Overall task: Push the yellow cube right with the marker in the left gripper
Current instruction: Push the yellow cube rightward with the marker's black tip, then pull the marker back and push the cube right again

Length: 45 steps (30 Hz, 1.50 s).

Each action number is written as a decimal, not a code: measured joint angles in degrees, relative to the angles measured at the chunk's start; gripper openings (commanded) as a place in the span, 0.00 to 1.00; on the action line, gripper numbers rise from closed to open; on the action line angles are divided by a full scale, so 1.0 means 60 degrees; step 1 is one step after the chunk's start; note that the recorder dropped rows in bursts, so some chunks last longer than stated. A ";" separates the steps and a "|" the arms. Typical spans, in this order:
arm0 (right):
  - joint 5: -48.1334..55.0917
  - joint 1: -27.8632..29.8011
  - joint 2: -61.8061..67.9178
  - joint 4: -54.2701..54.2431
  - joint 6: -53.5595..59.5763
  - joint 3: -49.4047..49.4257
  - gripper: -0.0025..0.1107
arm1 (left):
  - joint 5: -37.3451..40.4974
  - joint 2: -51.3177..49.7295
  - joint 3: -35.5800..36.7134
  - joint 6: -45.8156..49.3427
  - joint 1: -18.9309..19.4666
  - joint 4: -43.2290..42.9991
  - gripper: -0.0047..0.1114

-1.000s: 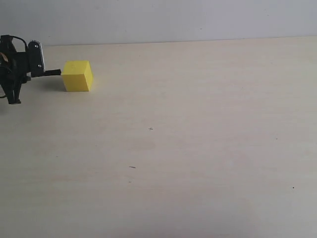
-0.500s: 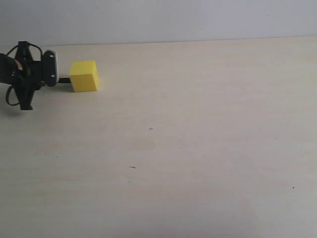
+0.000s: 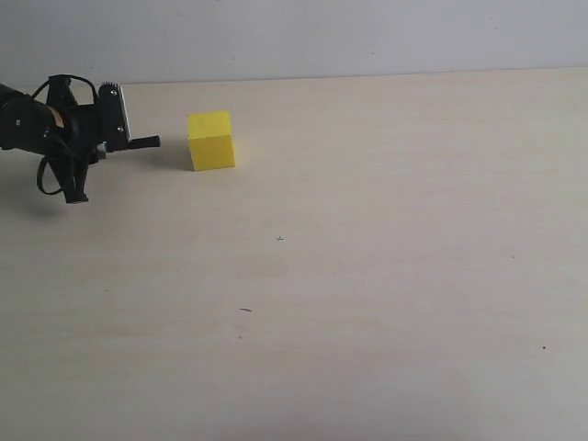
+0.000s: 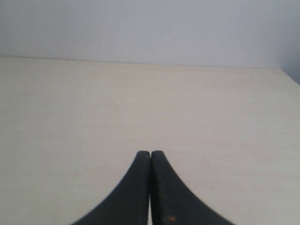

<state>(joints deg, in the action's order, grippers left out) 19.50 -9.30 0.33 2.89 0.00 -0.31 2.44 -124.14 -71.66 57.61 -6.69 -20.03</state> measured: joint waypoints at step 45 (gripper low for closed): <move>0.0000 0.0000 0.0000 0.0000 0.0000 0.0000 0.02 | -0.0681 0.0081 -0.0006 -0.0355 -0.1825 0.0152 0.04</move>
<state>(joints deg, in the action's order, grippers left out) 19.50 -9.30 0.33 2.89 0.00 -0.31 -1.65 -123.65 -71.69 55.48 -17.64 -19.12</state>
